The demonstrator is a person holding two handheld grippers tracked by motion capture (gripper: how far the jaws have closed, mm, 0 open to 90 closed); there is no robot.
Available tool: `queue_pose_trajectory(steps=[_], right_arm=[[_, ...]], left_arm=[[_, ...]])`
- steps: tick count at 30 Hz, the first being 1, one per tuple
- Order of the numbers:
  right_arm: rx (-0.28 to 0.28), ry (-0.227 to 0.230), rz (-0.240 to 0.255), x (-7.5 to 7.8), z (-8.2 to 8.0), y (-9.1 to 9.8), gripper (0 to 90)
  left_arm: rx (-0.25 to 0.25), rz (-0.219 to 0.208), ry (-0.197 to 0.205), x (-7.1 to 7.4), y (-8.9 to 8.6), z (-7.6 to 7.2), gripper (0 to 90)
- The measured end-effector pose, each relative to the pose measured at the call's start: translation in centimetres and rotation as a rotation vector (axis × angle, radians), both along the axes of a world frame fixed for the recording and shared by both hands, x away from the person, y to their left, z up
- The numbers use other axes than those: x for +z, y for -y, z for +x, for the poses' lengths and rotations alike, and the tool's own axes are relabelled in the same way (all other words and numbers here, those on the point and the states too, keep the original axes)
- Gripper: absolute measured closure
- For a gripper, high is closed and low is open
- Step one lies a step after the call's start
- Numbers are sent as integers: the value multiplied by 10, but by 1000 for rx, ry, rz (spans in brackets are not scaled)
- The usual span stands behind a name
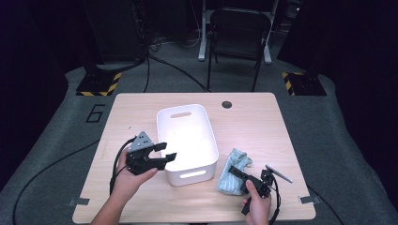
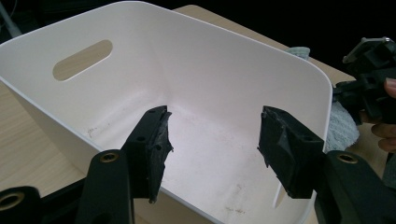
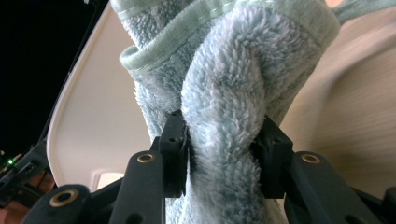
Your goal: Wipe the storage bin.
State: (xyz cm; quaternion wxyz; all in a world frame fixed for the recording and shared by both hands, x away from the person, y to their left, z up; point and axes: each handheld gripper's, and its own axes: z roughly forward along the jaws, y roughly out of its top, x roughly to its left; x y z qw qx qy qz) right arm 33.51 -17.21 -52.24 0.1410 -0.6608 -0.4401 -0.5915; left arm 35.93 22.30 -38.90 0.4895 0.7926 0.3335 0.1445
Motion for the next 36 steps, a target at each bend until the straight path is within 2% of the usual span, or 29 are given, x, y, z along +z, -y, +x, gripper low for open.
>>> queue_pose_trajectory(steps=[2, 3, 7, 8, 10, 13, 15, 17, 19, 28, 33, 34, 36], right_arm=[[-10, 10, -5, 1, 0, 5, 614], [-15, -2, 17, 4, 0, 7, 614], [-41, 30, -3, 6, 1, 20, 615], [-48, 13, 19, 9, 1, 22, 616], [-59, 40, -16, 10, 2, 29, 616], [-76, 51, -31, 13, 3, 40, 615], [-91, 44, -50, 15, 3, 47, 614], [-110, 54, -72, 16, 3, 54, 616], [-124, 57, -79, 18, 3, 59, 619], [-164, 41, -219, 25, 3, 84, 620], [-202, 29, -268, 25, 2, 95, 622], [-204, 18, -305, 25, 2, 96, 624], [-210, -8, -346, 21, 4, 92, 624]], left_arm=[[0, -3, -4, 0, -1, 0, 427], [3, -5, -10, -1, -1, 0, 427], [12, 6, -2, -3, -2, 2, 427], [14, 12, 2, -3, -2, 2, 428], [14, 13, 8, -3, -3, 3, 428], [14, -3, -3, -3, -3, 3, 428], [24, -2, 15, -2, -4, 3, 428], [23, -14, 11, -2, -6, 3, 428], [29, -7, 14, -1, -8, 4, 428], [49, -2, -12, 1, -13, 5, 431], [51, 3, -13, 1, -15, 6, 431], [52, 5, -11, 1, -15, 7, 431], [54, 12, -6, 1, -15, 7, 431]])
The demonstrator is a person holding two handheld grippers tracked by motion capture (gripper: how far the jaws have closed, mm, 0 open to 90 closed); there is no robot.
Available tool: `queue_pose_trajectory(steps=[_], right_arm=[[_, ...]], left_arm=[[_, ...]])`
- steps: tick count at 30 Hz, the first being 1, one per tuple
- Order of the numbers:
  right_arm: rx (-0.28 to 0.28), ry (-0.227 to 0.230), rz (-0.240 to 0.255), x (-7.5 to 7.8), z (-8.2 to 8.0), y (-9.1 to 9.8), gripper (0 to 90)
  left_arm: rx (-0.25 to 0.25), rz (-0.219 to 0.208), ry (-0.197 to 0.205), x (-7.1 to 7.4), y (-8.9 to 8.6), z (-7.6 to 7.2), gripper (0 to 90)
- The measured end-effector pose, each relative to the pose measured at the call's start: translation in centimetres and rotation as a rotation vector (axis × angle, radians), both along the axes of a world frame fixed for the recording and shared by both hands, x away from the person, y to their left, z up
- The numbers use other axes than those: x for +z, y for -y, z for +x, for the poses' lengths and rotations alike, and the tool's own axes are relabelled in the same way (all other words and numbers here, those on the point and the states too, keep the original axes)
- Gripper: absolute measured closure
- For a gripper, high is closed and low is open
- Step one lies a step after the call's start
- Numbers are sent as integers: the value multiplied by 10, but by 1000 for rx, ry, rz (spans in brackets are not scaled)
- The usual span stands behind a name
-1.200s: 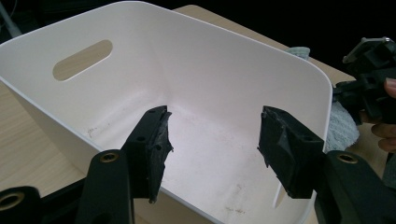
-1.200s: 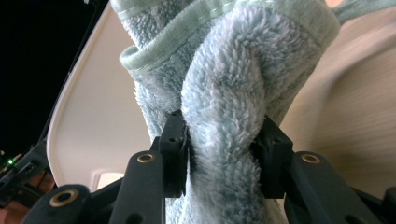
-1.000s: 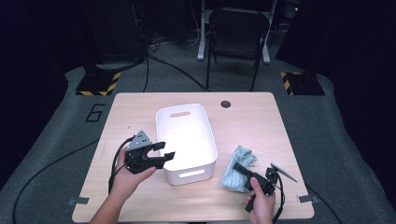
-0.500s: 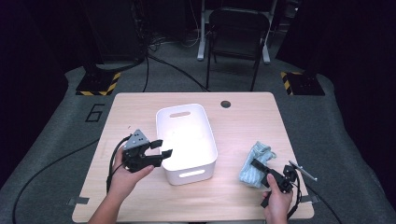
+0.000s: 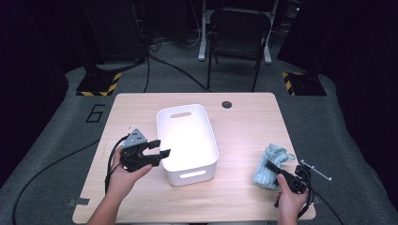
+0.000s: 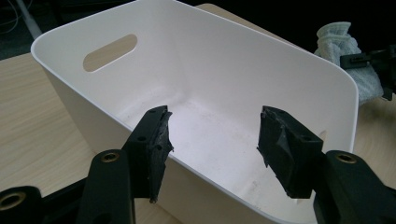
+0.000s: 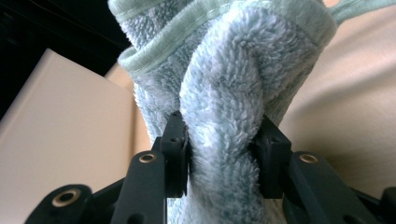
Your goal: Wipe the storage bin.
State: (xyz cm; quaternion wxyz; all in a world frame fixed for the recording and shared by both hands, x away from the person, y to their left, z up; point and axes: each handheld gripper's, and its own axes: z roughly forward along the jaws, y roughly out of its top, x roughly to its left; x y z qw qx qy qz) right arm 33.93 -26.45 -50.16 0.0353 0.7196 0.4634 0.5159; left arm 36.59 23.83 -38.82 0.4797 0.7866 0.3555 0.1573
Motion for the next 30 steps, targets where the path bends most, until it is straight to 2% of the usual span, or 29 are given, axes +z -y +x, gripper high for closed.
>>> queue_pose_trajectory(steps=[4, 5, 9, 12, 16, 17, 19, 24, 27, 28, 29, 30], right_arm=[[35, -45, -59, -9, 7, -14, 618], [49, -55, -80, -11, 8, -18, 608], [69, -43, -153, -14, 13, -26, 582], [74, -40, -156, -14, 11, -26, 571], [68, -47, -132, -14, 10, -25, 527], [57, -49, -113, -13, 10, -26, 506], [67, -43, -101, -11, 9, -26, 474], [58, -17, -101, -7, 7, -28, 419], [39, 0, -119, -4, 5, -29, 404], [30, 11, -121, -2, 5, -29, 398], [31, 17, -140, -1, 3, -28, 396], [22, 25, -133, 1, 3, -29, 392]], left_arm=[[-3, 10, -3, -1, 1, 1, 430], [-3, 5, -15, -2, 1, 0, 430], [-3, 8, -23, -3, 2, 1, 429], [-2, 9, -21, -4, 2, 2, 429], [2, 5, -24, -5, 0, 3, 428], [6, 0, -26, -5, 0, 2, 428], [8, -2, -25, -4, -1, 2, 427], [7, 5, -16, -4, -3, 4, 425], [11, -1, -28, -5, -3, 3, 424], [10, 5, -18, -5, -3, 4, 422], [11, 8, -23, -5, -4, 4, 420], [14, 5, -26, -5, -4, 4, 419]])
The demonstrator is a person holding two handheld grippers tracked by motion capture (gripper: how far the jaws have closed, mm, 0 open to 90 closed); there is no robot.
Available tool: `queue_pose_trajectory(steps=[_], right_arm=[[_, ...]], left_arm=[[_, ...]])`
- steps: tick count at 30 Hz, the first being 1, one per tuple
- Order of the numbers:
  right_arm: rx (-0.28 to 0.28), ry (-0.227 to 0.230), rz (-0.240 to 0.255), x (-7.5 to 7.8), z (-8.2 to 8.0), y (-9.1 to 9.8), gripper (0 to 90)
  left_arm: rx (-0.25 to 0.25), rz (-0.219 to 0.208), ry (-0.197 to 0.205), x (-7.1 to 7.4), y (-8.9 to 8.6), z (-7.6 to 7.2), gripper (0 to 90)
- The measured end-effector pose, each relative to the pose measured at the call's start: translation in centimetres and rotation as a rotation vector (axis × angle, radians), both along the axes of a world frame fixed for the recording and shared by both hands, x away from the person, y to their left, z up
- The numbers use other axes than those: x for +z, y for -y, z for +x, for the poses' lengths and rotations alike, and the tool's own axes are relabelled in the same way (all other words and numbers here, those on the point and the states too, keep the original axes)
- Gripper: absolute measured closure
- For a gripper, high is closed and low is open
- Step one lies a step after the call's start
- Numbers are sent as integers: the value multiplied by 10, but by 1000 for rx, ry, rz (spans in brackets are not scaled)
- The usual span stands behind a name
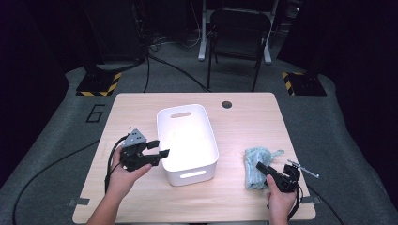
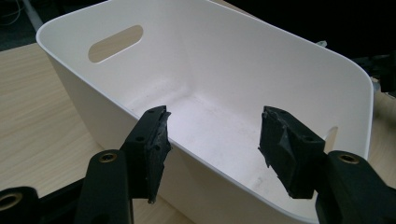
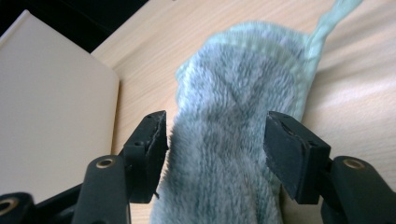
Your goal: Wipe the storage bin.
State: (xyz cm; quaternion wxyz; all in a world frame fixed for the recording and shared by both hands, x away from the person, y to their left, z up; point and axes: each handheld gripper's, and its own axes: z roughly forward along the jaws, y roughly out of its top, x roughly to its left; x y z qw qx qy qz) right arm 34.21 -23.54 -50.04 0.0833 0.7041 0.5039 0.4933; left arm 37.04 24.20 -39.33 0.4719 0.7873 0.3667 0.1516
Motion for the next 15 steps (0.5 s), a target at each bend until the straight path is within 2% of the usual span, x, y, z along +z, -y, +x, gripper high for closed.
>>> queue_pose_trajectory(steps=[5, 6, 7, 11, 15], right_arm=[[-12, 65, -38, 7, -5, -2, 383], [-14, 70, -51, 8, -5, -3, 382], [-5, 81, -68, 10, -5, -6, 381], [23, 102, -115, 15, -6, -15, 377], [41, 129, -120, 19, -8, -20, 377]], left_arm=[[8, 5, -16, -2, -1, 1, 412], [4, 17, -16, -2, -1, 2, 411], [12, 15, -9, -3, 0, 1, 409], [12, 26, -23, -4, 1, 2, 401], [22, 30, -21, -5, -1, 3, 394]])
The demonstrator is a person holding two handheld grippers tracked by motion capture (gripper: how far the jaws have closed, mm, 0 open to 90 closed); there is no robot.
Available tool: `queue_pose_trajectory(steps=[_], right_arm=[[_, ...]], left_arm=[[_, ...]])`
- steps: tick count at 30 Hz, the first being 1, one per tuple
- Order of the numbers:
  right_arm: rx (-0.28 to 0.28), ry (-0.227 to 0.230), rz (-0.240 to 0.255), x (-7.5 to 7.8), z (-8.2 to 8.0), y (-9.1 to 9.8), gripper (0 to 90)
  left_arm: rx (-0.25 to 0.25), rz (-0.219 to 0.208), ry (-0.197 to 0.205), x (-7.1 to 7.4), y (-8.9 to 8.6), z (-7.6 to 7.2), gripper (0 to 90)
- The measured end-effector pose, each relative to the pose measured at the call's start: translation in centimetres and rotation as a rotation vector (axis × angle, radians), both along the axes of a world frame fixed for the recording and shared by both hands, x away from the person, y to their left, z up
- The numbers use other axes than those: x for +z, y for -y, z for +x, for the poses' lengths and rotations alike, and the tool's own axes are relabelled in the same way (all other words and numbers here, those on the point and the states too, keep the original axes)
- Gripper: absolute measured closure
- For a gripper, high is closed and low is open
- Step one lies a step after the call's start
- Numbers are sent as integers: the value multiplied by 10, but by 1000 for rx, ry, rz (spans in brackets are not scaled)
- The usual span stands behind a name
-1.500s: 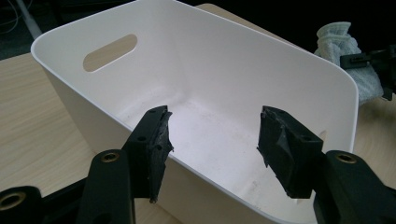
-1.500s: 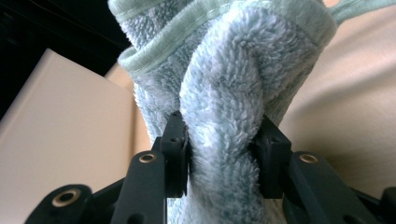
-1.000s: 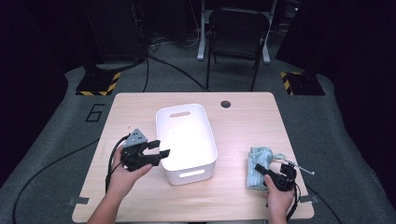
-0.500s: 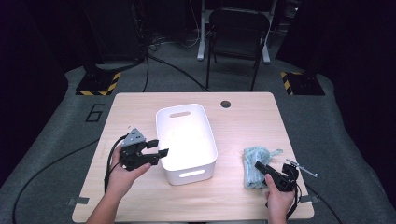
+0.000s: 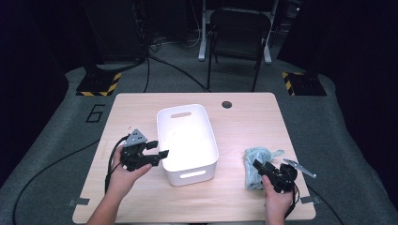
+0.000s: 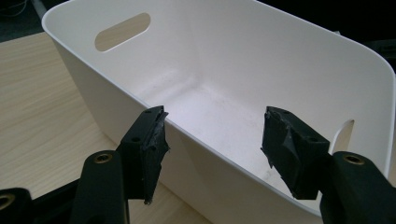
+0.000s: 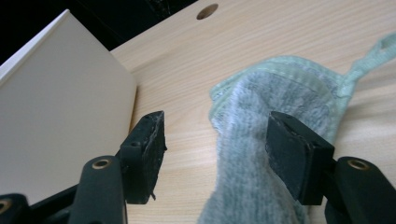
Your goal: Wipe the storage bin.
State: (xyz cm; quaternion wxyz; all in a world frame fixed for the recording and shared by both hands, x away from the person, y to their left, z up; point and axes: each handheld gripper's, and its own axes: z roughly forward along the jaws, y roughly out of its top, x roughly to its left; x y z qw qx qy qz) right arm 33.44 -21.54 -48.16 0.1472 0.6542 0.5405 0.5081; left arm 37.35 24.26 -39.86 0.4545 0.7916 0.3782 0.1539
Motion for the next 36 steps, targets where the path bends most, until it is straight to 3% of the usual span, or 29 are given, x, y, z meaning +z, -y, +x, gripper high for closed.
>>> queue_pose_trajectory(steps=[4, 13, 21, 28, 32, 35, 36], right_arm=[[35, 23, -13, 2, -1, -9, 378], [154, 25, -3, 3, -2, -33, 379], [325, 17, 7, -1, -2, -66, 380], [445, 5, -20, -5, -5, -96, 384], [472, 4, -28, -7, -5, -106, 384], [485, -7, -36, -8, -7, -111, 392], [490, 7, -43, -9, -6, -113, 394]], left_arm=[[-6, 8, -6, -1, 0, 1, 387], [-8, 27, -44, -9, 4, 4, 371], [-1, -7, -59, -12, 5, 5, 366], [5, -13, -25, -16, 7, 8, 405], [15, -16, -19, -17, 8, 11, 416], [14, -5, -9, -18, 10, 13, 424], [13, 29, -2, -20, 11, 16, 433]])
